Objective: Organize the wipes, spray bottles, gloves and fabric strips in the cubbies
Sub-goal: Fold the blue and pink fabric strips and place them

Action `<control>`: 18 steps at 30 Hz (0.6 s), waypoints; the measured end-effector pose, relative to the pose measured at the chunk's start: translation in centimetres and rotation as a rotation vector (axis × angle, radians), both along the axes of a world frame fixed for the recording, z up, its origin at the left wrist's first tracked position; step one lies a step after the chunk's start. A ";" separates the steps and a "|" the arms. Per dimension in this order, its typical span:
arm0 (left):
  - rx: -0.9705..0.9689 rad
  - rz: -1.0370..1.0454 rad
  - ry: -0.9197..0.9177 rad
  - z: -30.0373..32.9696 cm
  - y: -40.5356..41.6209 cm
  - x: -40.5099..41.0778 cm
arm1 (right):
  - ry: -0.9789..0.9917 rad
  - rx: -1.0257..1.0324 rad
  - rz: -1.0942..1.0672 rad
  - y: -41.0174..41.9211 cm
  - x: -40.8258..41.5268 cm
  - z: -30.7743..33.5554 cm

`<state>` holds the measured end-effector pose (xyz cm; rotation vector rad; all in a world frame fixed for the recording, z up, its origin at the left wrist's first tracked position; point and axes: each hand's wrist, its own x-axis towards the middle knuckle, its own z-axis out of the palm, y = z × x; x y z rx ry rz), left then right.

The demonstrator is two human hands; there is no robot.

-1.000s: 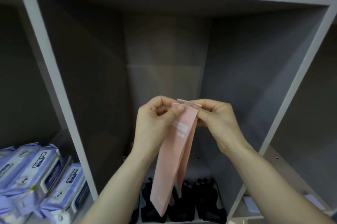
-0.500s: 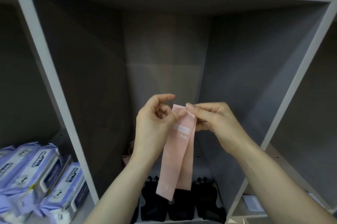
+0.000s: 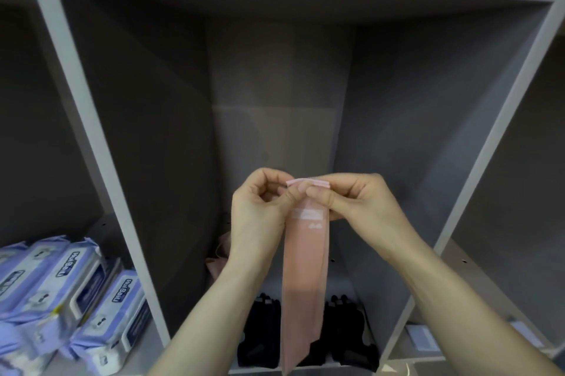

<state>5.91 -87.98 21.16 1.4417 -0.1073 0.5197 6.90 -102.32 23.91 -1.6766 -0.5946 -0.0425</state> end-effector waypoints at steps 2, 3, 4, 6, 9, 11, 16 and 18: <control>0.025 -0.033 -0.037 -0.4 0.1 0.1 | 0.007 0.028 -0.055 0.1 0.1 0.0; 0.021 -0.105 -0.026 -0.7 0.4 0.3 | 0.018 0.045 -0.069 0.2 0.1 0.1; -0.002 -0.252 0.007 -1.0 0.6 0.5 | 0.030 0.064 -0.067 0.3 0.0 0.2; -0.030 -0.620 0.076 -1.6 0.9 0.6 | 0.056 0.089 -0.060 0.6 -0.1 0.3; 0.004 -0.766 0.107 -2.7 0.7 0.4 | -0.027 0.018 -0.097 0.9 -0.2 0.2; -0.050 -0.615 0.109 -3.1 0.2 0.4 | -0.133 -0.083 -0.111 1.0 -0.3 0.1; -0.029 -0.461 0.029 -3.8 -0.5 0.0 | -0.132 -0.233 -0.129 1.3 -0.7 -0.3; 0.006 -0.477 0.020 -4.3 -0.5 -0.6 | -0.073 -0.163 -0.098 1.5 -1.2 -0.6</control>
